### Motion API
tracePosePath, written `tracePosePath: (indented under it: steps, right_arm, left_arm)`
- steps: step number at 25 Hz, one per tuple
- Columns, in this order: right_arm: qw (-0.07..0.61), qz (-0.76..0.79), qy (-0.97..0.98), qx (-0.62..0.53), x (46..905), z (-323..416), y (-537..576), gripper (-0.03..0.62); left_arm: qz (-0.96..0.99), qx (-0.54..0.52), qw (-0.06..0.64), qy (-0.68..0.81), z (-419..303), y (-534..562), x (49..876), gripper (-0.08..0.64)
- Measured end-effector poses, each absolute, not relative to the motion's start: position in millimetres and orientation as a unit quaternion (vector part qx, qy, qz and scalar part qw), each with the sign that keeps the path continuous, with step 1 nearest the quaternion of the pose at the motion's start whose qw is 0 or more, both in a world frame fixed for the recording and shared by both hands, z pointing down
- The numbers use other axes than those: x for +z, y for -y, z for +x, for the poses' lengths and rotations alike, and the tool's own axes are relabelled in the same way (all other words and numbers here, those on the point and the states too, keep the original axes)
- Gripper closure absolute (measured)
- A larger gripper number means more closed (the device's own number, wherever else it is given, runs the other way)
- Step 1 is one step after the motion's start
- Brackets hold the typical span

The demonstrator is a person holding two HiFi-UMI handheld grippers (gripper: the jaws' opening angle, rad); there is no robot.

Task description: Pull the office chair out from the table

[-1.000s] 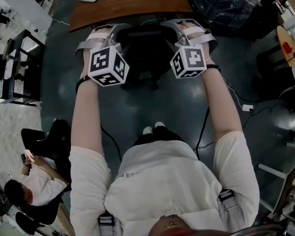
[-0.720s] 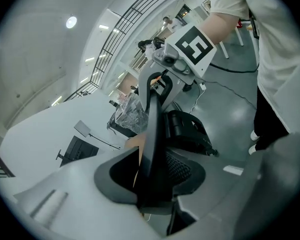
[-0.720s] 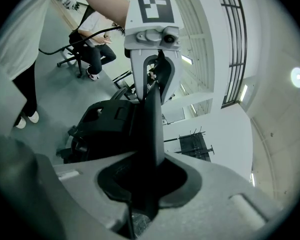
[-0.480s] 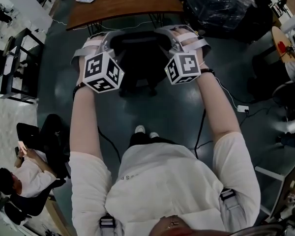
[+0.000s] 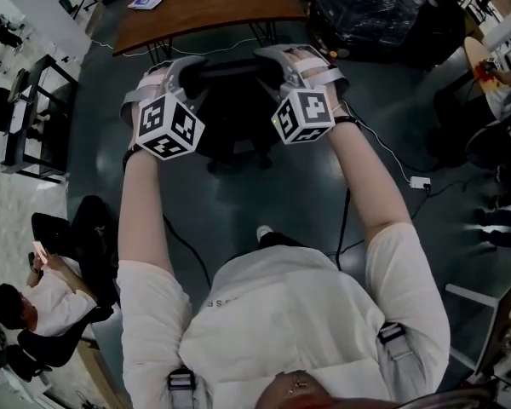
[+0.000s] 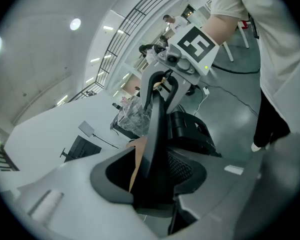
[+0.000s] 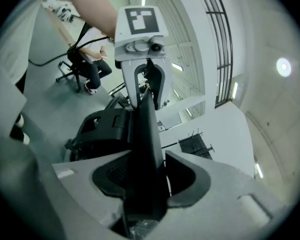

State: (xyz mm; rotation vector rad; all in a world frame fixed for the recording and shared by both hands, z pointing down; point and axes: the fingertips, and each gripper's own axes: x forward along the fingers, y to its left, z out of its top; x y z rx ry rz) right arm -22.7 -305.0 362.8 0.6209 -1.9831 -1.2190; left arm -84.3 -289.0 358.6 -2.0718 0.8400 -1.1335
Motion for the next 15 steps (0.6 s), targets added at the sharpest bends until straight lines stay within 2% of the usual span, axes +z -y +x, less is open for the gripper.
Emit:
tracePosePath:
  steps: [1,4,8,9,13,15]
  right_arm:
    - [0.35,0.244,0.784,-0.45,361,-21,301,0.426]
    - [0.321,0.277,0.812,-0.402,349,-10,286,0.428]
    - [0.283,0.329,0.824,-0.365,342,8,250,0.443]
    - [0.268,0.341,0.83,-0.349,342,10,238,0.453]
    - [0.209,0.385,0.858,-0.268,351,18,183,0.6]
    - [0.192,0.393,0.869,-0.232,362,18,154,0.6]
  left_arm:
    - [-0.788,-0.417,0.311,-0.329,-85,287,356,0.385]
    - [-0.806,-0.351,0.291,-0.377,-88,274,343,0.391]
    - [-0.83,-0.228,0.251,-0.443,-90,236,321,0.442]
    - [-0.836,-0.195,0.24,-0.454,-90,223,318,0.453]
    - [-0.851,-0.087,0.19,-0.482,-84,168,323,0.518]
    - [-0.856,-0.049,0.16,-0.489,-82,138,334,0.543]
